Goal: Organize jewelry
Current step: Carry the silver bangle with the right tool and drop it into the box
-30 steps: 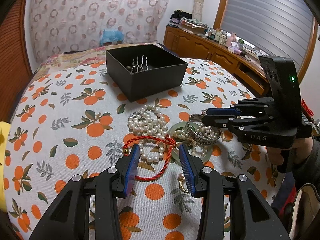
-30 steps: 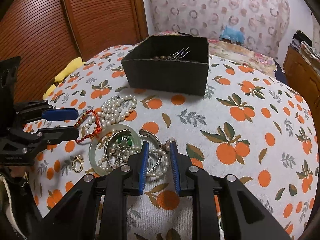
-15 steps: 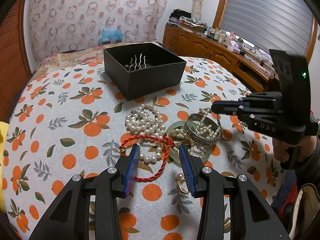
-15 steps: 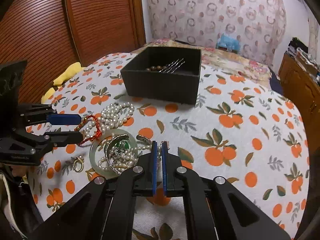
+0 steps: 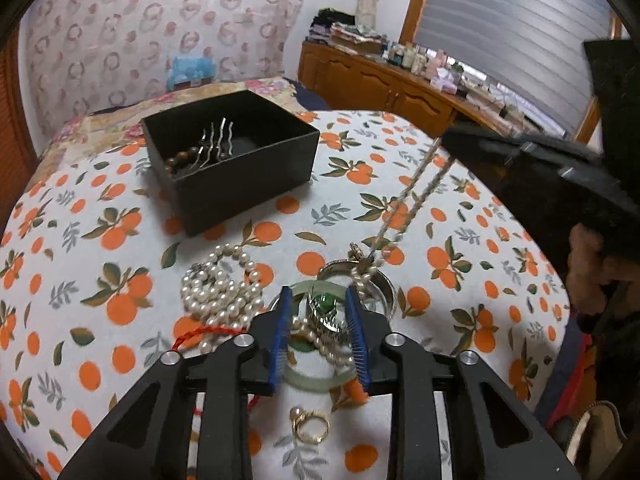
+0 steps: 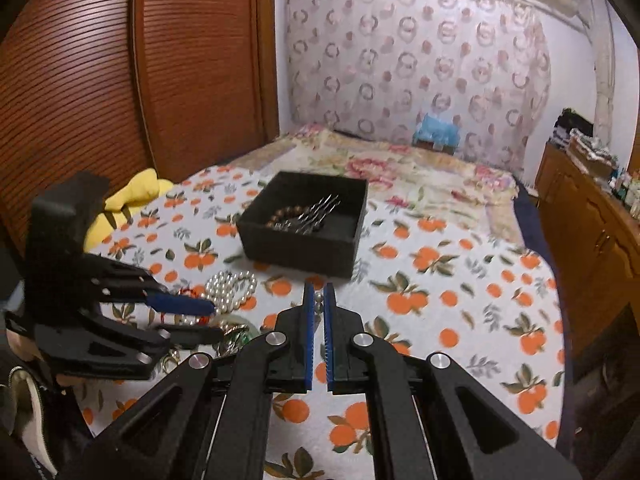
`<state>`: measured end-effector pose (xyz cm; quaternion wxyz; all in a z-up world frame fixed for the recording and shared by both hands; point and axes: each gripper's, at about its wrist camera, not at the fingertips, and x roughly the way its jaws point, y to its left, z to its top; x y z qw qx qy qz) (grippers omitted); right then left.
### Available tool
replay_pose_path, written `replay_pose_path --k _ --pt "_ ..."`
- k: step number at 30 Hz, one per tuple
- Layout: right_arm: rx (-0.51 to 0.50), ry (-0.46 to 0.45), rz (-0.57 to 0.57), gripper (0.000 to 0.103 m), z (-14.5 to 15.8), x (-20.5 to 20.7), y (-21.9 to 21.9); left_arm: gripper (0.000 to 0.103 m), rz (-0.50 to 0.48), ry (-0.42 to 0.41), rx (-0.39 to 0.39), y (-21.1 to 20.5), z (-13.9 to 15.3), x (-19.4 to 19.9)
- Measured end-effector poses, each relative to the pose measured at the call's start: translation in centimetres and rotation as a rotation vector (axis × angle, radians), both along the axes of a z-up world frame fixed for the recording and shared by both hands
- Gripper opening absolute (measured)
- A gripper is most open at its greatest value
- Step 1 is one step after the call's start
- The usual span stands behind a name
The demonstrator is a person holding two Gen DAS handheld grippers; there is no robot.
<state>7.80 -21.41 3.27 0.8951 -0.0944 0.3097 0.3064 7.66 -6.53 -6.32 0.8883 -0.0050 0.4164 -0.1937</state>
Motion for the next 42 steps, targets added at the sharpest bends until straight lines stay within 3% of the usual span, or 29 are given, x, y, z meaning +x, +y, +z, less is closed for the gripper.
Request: replay_pose_path --k 9,16,31,42 --pt "0.030 -0.078 -0.007 0.005 3.3 -0.6 -0.7 0.011 -0.008 0.052 0.029 -0.7 -1.3 1.3" --pt "0.046 -0.116 -0.019 0.005 4.9 -1.0 -1.1 0.003 -0.011 0.027 0.069 -1.0 -1.1 1.3" --pt "0.090 -0.217 -0.039 0.005 9.7 -1.2 -1.6 0.003 0.030 -0.082 0.080 0.2 2.4 0.9" --pt "0.073 -0.260 -0.030 0.005 12.1 0.8 -0.8 0.003 0.088 -0.121 0.079 2.2 3.4 3.3"
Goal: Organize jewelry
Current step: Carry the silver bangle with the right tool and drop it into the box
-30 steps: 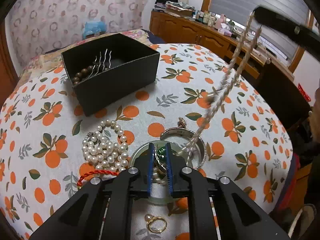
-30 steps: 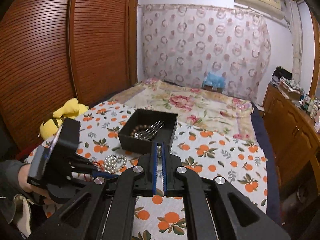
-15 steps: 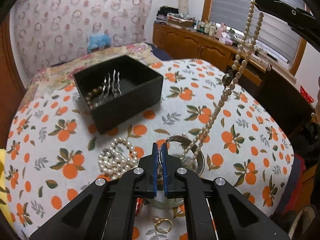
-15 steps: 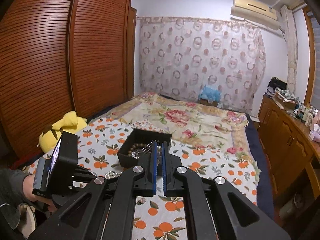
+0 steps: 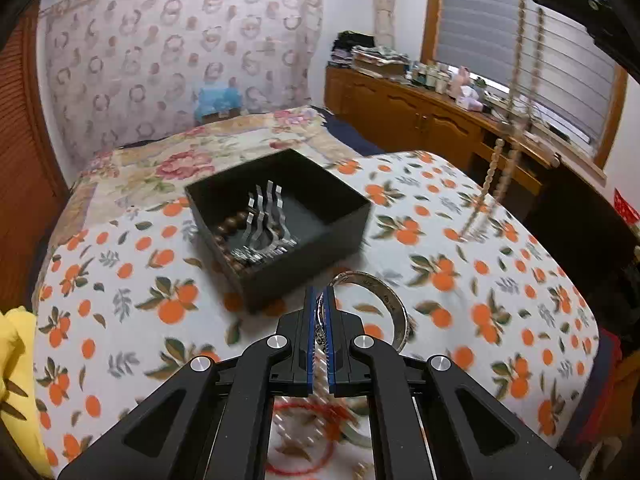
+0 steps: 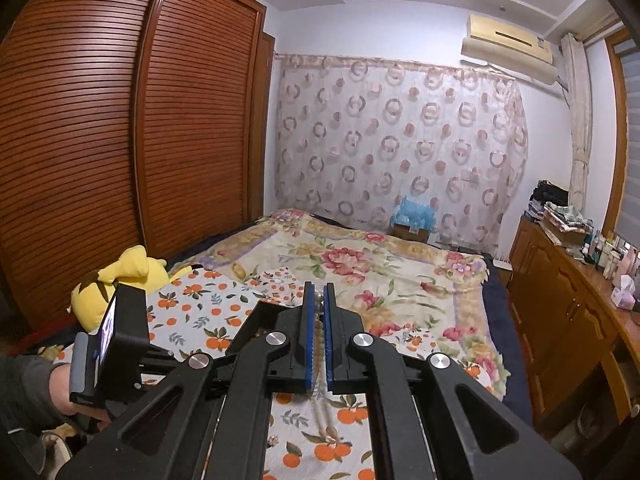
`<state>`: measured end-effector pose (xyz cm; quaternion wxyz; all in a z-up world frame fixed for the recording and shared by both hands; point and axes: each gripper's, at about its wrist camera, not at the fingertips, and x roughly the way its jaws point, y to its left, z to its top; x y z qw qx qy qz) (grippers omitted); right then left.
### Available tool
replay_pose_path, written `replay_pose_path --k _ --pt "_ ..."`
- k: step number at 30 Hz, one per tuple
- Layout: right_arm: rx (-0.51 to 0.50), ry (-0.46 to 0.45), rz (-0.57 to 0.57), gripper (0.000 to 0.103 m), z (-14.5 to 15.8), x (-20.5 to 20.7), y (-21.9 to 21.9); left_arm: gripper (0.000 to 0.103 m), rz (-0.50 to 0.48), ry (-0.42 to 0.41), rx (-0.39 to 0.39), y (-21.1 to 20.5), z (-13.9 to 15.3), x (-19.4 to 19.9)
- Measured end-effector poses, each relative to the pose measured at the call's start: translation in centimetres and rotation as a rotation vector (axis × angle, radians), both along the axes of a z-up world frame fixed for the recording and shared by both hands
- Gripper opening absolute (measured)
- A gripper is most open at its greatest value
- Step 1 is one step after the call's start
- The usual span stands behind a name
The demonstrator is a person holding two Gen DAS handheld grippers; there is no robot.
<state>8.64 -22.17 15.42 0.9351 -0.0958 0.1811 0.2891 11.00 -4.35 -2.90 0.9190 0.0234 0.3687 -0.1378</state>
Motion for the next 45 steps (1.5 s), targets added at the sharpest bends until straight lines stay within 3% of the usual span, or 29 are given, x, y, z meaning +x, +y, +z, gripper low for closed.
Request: replay_pose_path --k 8,30,37,45 --pt "-0.004 0.003 0.026 0.005 0.2 3.1 1.9 0.003 0.069 -0.017 -0.015 2.5 0.5 3.4" --pt "0.010 -0.010 0.100 0.005 1.6 8.5 5.7 0.000 0.104 -0.031 -0.034 4.5 2.0 7.4" --pt "-0.027 0.054 0.102 0.005 -1.3 10.3 6.5 0.000 0.106 -0.029 -0.043 4.9 1.9 7.9" --pt "-0.059 0.144 0.131 0.006 -5.0 10.9 8.2 0.000 0.101 -0.031 -0.067 5.7 1.9 5.4"
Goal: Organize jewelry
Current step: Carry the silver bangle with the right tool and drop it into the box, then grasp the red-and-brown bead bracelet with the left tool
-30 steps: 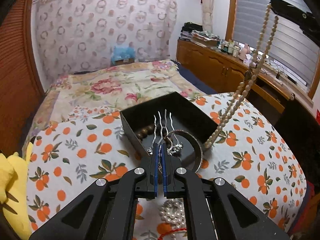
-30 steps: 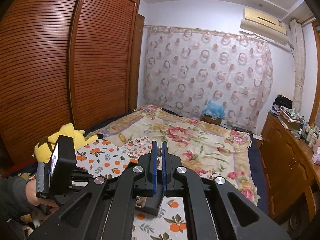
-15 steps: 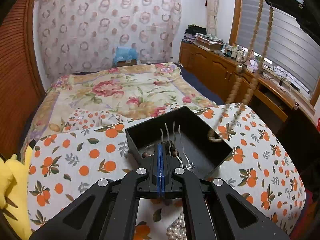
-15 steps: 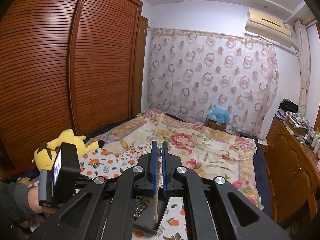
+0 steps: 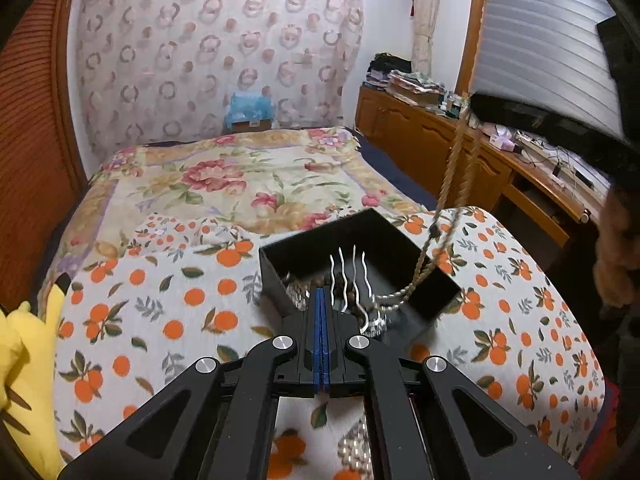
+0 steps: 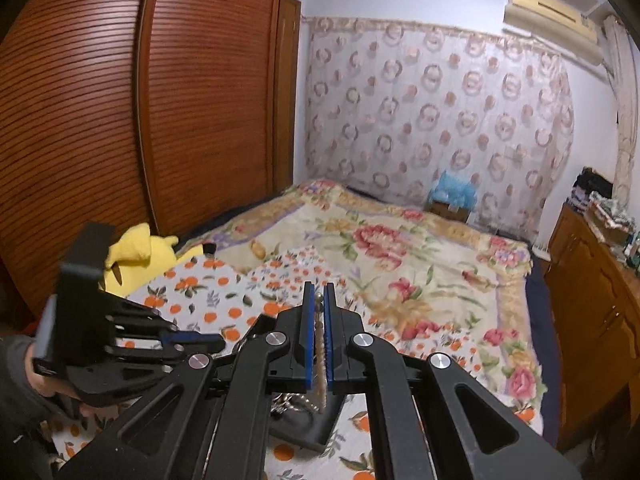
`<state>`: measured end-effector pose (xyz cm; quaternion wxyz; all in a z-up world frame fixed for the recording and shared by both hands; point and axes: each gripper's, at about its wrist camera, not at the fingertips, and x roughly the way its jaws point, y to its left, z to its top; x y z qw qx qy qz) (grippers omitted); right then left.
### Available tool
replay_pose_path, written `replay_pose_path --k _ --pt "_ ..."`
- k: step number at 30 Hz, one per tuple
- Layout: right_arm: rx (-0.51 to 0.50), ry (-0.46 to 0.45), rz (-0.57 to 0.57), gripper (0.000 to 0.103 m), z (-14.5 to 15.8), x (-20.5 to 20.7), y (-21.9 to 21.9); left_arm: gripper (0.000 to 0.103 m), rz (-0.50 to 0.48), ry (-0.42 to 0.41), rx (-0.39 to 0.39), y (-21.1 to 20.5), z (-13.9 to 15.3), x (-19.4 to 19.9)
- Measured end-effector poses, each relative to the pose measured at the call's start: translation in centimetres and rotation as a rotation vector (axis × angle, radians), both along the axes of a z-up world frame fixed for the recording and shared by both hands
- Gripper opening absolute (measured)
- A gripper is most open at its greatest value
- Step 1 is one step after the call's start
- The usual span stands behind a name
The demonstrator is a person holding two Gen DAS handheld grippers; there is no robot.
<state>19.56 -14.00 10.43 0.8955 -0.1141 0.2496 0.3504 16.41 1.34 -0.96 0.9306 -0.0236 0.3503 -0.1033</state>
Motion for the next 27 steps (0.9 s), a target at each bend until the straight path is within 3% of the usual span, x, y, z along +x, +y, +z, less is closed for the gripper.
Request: replay_pose_path --k 5,7,22,24,26,27 --pt "-0.015 0.034 -0.003 0.010 -2.0 -0.3 0.5 0.000 -0.002 0.020 0.011 0.2 -1.0 -2.0" --pt "-0.010 0.041 -0.013 0.020 -2.4 -0.8 0.2 0.000 -0.005 0.029 0.008 0.4 -1.5 -2.8" --pt "-0.052 0.122 -0.026 0.020 -8.7 -9.2 -2.2 0.002 -0.011 0.089 -0.002 1.0 -4.8 -9.3" --pt "-0.063 0.129 -0.026 0.020 -9.5 -10.1 -2.4 0.005 -0.016 0.097 -0.005 0.9 -5.2 -10.0" --pt "-0.065 0.150 -0.034 0.020 -10.4 -10.8 -2.9 0.021 -0.016 0.102 -0.001 0.7 -5.5 -10.5" --pt "-0.067 0.157 -0.038 0.020 -10.7 -10.9 -3.1 0.022 -0.016 0.102 -0.002 0.7 -5.6 -10.6"
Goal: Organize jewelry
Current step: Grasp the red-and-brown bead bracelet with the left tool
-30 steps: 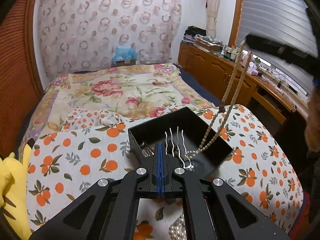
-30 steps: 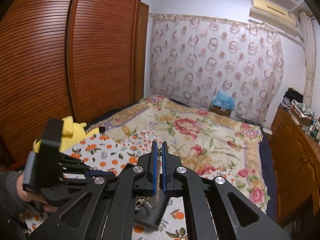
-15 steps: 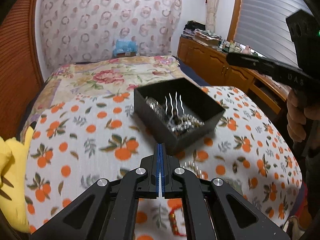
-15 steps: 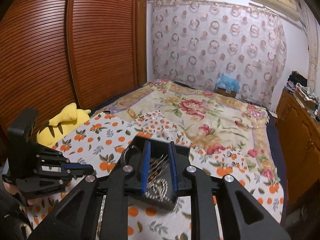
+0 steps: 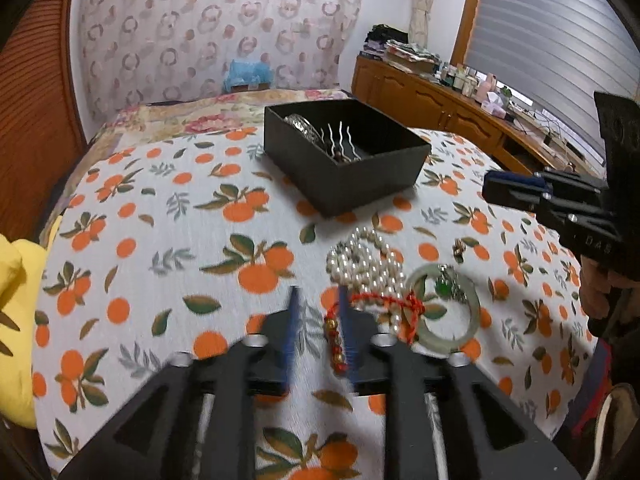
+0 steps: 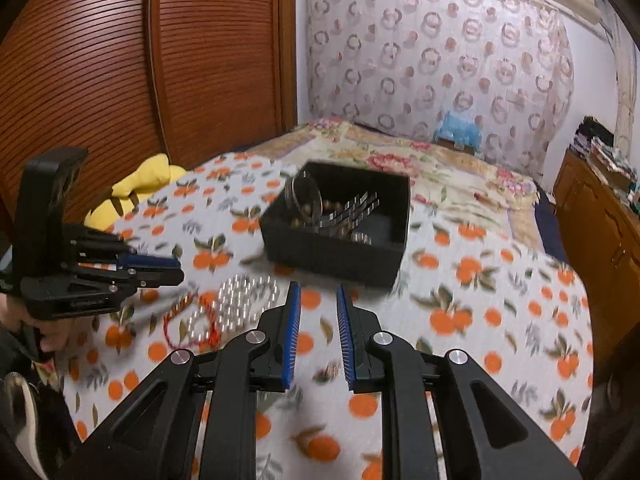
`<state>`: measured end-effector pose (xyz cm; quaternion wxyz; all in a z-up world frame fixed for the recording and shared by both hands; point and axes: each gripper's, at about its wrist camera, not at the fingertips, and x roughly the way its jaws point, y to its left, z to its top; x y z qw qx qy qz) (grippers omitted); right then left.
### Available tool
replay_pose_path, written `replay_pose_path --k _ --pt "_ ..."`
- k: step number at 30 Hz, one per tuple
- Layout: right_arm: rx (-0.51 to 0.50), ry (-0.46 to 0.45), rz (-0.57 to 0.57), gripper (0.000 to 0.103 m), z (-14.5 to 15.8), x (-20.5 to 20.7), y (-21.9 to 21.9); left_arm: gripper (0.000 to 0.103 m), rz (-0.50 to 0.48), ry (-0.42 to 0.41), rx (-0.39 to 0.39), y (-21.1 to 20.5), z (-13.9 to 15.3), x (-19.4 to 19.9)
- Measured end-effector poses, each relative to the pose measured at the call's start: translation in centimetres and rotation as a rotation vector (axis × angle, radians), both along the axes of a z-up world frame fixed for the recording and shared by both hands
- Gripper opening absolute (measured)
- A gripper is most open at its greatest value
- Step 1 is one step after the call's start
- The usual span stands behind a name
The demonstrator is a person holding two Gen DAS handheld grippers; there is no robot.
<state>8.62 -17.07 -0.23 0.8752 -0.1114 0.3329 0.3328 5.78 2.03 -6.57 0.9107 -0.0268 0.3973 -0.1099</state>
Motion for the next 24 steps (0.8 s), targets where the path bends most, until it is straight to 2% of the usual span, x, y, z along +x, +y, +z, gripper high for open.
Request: replay_pose_path --k 7,10,20,22,24 --pt "-0.058 0.072 -0.017 0.021 -3.2 0.5 -1.1 0.022 -0.011 0.033 0.003 -0.5 -1.2 -0.5" --pt "-0.061 0.093 -0.009 0.028 -3.9 0.8 -0.9 0.022 -0.014 0.044 0.009 -0.8 -1.7 -0.4" --pt "-0.126 0.116 -0.011 0.028 -5.6 1.8 0.3 0.022 -0.020 0.054 0.051 -1.6 -2.0 -0.2" --pt "-0.132 0.107 -0.011 0.017 -5.7 1.7 0.4 0.022 -0.020 0.052 0.061 -1.7 -2.0 -0.2" --pt "-0.142 0.096 -0.011 0.017 -5.7 1.6 0.5 0.022 -0.019 0.049 0.070 -1.8 -2.0 -0.3"
